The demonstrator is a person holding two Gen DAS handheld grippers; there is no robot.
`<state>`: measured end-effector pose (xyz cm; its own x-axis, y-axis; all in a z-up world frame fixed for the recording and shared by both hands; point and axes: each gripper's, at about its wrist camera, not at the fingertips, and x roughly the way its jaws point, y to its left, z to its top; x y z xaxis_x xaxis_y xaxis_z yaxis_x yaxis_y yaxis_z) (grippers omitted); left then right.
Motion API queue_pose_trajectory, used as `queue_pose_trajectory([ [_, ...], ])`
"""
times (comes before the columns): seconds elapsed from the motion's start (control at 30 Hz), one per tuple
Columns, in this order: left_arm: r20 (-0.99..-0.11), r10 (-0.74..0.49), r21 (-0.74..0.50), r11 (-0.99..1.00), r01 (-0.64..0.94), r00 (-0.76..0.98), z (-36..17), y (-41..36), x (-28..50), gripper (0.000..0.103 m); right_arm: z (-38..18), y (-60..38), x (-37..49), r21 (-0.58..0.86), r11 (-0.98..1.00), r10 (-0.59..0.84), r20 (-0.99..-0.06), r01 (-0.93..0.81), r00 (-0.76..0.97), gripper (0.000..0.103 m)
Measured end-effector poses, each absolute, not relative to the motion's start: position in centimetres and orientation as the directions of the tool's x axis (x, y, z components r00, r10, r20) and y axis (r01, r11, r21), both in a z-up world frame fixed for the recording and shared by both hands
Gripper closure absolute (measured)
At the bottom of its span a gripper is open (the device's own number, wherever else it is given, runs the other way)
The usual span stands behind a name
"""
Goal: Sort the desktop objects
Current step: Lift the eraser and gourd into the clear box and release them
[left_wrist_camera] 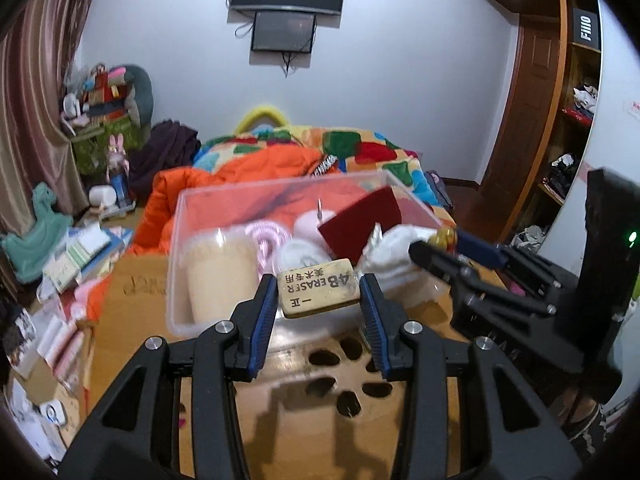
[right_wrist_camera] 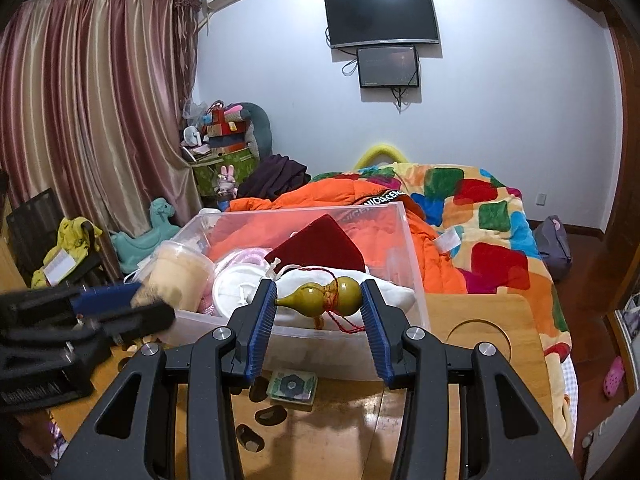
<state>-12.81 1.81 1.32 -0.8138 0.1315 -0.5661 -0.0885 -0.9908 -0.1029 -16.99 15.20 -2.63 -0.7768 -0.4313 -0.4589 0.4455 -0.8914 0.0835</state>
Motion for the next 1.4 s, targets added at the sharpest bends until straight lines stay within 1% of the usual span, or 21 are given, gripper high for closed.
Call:
queue_pose_trajectory([
  [0.13,-0.566,0.117,-0.079,-0.993,-0.088,-0.816,1.4,1.9,-14.1,0.062,-3.0,15.3,-18.1,0.095,-0.891,-0.432,-0.476,0.444,-0.766,0.064],
  [0.3,-0.594,0.12,-0.082,-0.993,-0.088,-0.795,0.4,1.5,-16.2,0.062,-3.5,15.1,-19.3,0.096,-0.89,-0.431,-0.491,0.445,-0.757,0.064],
  [0.73,-0.641,0.141,-0.101,-0.99,-0.099,-0.755,-1.9,1.3,-18.0,0.062,-3.8,13.5,-21.1,0.028,-0.895,-0.393,-0.519,0.445,-0.759,0.063],
  [0.9,-0.63,0.14,-0.111,-0.99,-0.09,-0.764,-1.9,1.1,-17.6,0.062,-3.9,13.8,-20.6,0.016,-0.894,-0.386,-0.531,0.447,-0.754,0.063],
  [1.07,-0.62,0.148,-0.102,-0.989,-0.108,-0.771,-1.4,1.5,-16.8,0.062,-4.0,14.3,-20.0,0.042,-0.892,-0.398,-0.544,0.449,-0.739,0.05],
  [1.17,-0.61,0.155,-0.104,-0.988,-0.115,-0.777,-1.1,1.5,-16.3,0.058,-3.9,14.3,-19.4,0.035,-0.896,-0.39,-0.541,0.444,-0.745,0.047],
  [1.23,-0.6,0.154,-0.104,-0.988,-0.114,-0.785,-0.8,1.5,-15.8,0.053,-3.8,14.4,-18.9,0.033,-0.897,-0.387,-0.539,0.441,-0.748,0.044],
  [1.27,-0.596,0.155,-0.102,-0.988,-0.117,-0.788,-0.6,1.5,-15.6,0.053,-3.8,14.5,-18.7,0.031,-0.898,-0.385,-0.538,0.439,-0.75,0.043],
  [1.37,-0.584,0.157,-0.097,-0.988,-0.123,-0.797,-0.2,1.4,-14.8,0.051,-3.6,14.6,-17.9,0.029,-0.899,-0.383,-0.533,0.436,-0.755,0.042],
  [1.4,-0.577,0.155,-0.096,-0.988,-0.122,-0.802,-0.1,1.4,-14.5,0.047,-3.6,14.7,-17.6,0.03,-0.9,-0.383,-0.531,0.435,-0.756,0.042],
])
